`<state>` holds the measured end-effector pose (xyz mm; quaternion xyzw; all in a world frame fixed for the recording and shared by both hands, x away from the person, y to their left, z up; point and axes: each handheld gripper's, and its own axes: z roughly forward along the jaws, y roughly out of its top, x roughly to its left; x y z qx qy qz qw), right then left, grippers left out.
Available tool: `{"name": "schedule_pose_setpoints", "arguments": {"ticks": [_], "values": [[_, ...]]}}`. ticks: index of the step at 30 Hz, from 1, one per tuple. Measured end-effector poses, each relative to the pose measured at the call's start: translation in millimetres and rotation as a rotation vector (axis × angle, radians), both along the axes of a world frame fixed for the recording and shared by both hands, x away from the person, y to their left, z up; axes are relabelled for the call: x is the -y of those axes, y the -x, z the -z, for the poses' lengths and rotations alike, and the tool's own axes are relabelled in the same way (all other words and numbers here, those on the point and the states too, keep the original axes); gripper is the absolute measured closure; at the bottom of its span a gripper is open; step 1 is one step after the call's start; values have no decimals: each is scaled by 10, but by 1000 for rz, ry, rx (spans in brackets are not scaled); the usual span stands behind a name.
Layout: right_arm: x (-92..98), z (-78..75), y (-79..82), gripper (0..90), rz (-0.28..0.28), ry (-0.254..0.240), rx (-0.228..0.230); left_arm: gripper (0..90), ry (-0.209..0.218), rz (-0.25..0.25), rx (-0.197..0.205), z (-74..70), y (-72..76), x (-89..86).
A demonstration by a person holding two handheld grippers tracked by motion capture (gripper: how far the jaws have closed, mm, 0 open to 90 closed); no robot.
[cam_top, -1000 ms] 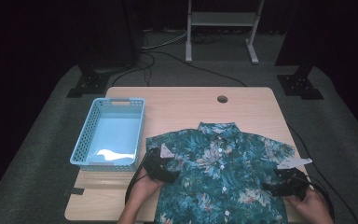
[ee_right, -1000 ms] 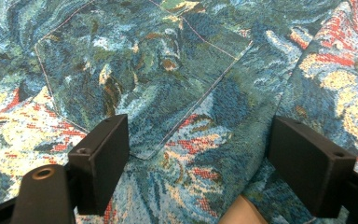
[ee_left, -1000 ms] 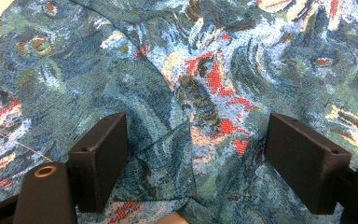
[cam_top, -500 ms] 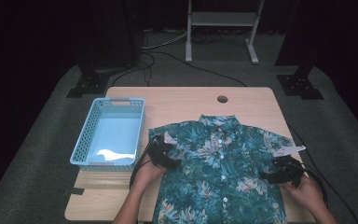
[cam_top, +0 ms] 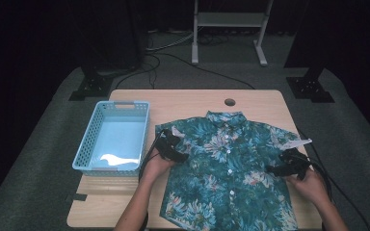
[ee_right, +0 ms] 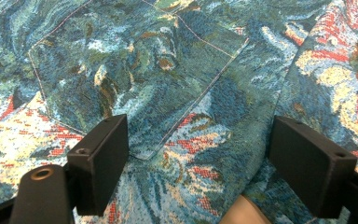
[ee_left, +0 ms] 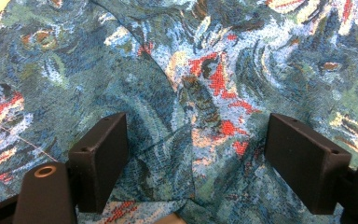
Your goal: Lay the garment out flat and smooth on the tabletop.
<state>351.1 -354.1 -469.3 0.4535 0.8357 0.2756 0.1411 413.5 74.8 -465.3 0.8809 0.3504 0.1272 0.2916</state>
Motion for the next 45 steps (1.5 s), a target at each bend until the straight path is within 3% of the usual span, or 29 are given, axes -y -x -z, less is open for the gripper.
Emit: {"name": "schedule_pose_setpoints", "arguments": {"ticks": [7,16,20,24,27,31,39,45], "values": [[39,-2,-179,197,7,1,0,210,7,-30,6,5,-135,-1],[72,20,-225,197,15,-17,27,205,12,-39,11,10,-190,14],[66,8,-241,197,13,-9,14,202,26,-49,17,17,-177,-6],[57,-23,-255,194,38,-8,-4,179,56,-59,25,-8,-129,-20],[71,-56,-241,196,57,-74,-7,157,73,-39,31,-70,-57,12],[41,-88,-207,196,65,-91,10,153,84,-23,38,-101,-3,34],[-7,-153,-110,197,40,-107,17,152,119,-23,38,-102,130,-11],[-40,-177,11,199,21,-114,25,152,110,-5,45,-97,258,-39]]}}
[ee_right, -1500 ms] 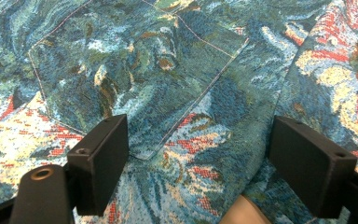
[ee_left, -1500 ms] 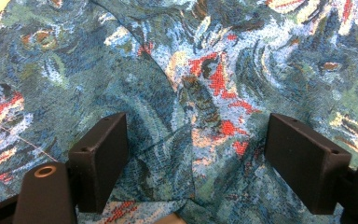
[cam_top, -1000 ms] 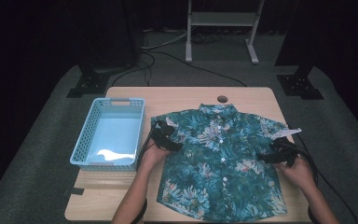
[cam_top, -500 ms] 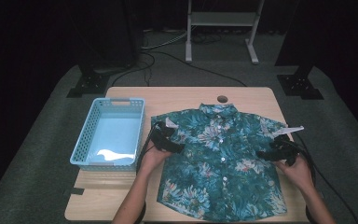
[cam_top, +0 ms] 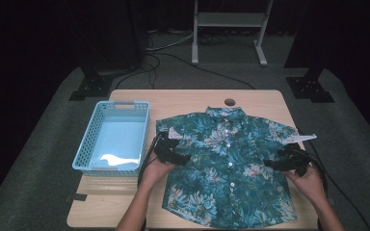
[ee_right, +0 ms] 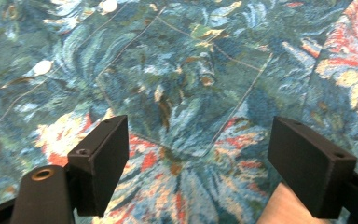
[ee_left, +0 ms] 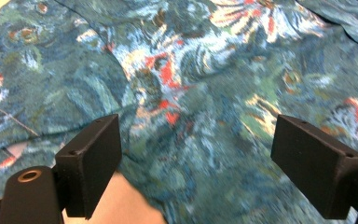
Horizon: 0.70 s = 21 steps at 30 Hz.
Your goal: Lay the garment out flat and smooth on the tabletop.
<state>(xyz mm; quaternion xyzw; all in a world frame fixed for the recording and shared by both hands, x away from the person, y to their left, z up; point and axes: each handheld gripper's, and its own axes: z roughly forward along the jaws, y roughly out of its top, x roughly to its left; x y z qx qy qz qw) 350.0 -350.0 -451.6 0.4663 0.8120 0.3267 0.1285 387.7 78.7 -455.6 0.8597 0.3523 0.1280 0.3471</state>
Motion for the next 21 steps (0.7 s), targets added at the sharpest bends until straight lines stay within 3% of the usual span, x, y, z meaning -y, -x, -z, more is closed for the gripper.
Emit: {"name": "schedule_pose_setpoints", "arguments": {"ticks": [21], "values": [[56,47,319,199,-40,-19,15,152,25,12,15,18,418,-132]]}}
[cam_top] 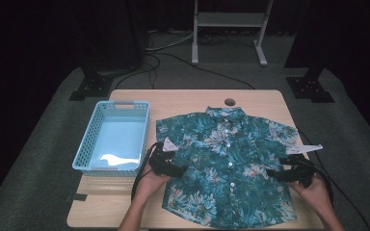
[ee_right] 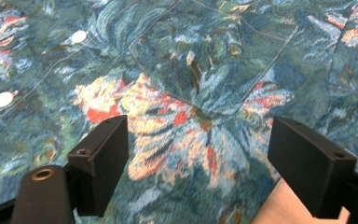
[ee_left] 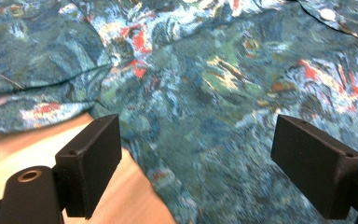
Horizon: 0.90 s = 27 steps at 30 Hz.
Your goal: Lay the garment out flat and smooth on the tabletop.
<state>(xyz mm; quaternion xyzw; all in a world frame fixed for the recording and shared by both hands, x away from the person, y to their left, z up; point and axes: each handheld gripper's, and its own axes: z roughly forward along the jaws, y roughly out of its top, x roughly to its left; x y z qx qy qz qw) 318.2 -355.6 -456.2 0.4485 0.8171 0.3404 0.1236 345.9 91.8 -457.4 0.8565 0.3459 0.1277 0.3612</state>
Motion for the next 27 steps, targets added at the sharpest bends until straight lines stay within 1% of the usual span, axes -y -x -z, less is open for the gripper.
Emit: {"name": "schedule_pose_setpoints", "arguments": {"ticks": [1,7,8,13,15,17,20,21,22,25,27], "values": [[9,7,33,199,-3,-3,-1,152,2,-1,-5,16,36,-12],[24,20,114,199,-14,0,0,152,2,6,0,27,114,-29],[29,22,130,199,-12,-2,-1,152,9,5,0,25,130,-30],[52,52,215,200,-18,-14,3,152,12,11,13,9,206,-30],[62,66,243,200,-21,-11,5,152,22,11,20,-3,235,-37],[82,80,271,200,-20,-9,5,153,31,7,31,-20,274,-57],[129,100,314,200,-13,-14,5,152,34,3,40,-27,313,-81],[129,100,314,200,-13,-14,5,152,34,3,40,-27,313,-81],[161,110,352,199,-7,-20,9,152,37,2,42,-29,329,-89],[191,123,395,200,-3,-23,14,152,48,3,41,-17,370,-106],[221,145,466,200,-1,-14,19,152,48,-1,40,-5,400,-114]]}}
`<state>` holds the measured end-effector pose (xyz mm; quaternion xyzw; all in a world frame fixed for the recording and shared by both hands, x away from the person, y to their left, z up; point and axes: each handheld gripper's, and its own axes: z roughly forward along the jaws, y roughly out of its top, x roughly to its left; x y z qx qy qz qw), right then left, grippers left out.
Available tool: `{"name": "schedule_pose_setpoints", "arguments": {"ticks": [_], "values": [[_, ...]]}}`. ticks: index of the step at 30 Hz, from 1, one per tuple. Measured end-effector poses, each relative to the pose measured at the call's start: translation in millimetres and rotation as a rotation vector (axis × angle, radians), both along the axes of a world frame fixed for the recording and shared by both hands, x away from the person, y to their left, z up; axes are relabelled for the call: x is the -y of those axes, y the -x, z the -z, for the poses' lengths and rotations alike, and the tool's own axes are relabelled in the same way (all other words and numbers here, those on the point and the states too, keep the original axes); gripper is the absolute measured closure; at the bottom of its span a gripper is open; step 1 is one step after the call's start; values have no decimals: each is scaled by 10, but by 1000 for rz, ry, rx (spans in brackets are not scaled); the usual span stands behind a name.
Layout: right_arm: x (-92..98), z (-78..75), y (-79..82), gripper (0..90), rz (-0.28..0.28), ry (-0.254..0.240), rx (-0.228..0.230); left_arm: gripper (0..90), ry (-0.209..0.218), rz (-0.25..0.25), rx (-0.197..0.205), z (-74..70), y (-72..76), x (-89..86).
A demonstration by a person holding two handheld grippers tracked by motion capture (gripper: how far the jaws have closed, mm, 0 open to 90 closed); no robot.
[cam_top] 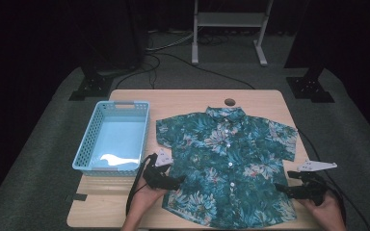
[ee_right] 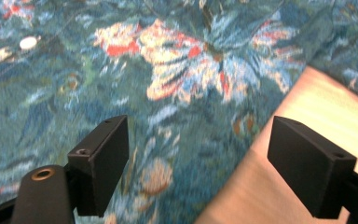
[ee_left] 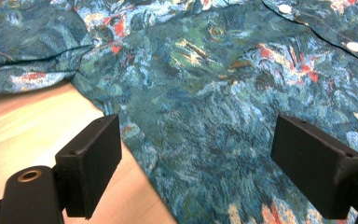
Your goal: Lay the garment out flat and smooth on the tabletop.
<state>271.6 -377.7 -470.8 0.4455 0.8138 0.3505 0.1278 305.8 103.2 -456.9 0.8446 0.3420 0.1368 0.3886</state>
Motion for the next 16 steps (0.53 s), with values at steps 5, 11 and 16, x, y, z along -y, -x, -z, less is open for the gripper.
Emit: {"name": "schedule_pose_setpoints", "arguments": {"ticks": [5,11,16], "values": [[81,36,133,205,13,-10,13,152,11,-12,13,17,91,-35],[187,71,319,217,54,-50,47,107,59,-52,19,49,229,-110],[254,90,475,217,99,-87,83,88,80,-62,43,41,381,-150]]}}
